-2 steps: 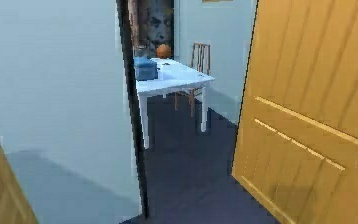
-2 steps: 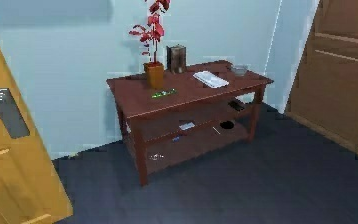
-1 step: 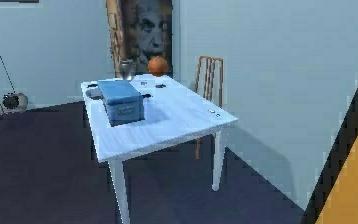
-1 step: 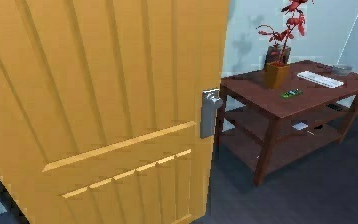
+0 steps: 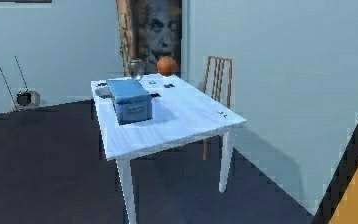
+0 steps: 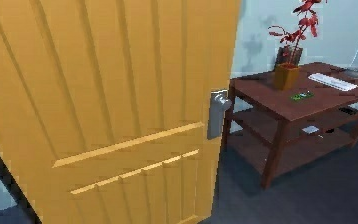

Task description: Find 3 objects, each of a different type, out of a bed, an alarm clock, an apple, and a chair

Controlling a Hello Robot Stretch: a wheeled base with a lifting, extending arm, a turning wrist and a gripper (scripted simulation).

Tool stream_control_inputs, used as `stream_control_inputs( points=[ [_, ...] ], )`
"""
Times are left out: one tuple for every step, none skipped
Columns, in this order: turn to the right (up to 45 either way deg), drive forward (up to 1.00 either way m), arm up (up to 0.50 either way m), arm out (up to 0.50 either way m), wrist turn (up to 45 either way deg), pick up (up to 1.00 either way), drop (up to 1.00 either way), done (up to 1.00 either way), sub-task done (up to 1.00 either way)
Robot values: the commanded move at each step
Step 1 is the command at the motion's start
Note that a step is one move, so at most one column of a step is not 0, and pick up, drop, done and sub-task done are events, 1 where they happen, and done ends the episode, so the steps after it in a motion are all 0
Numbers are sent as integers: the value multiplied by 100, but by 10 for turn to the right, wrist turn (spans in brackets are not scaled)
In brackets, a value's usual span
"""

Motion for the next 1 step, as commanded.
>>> stream_control_inputs(
  points=[
    [180, 0, 0, 0, 0, 0, 0, 0, 0]
  ],
)
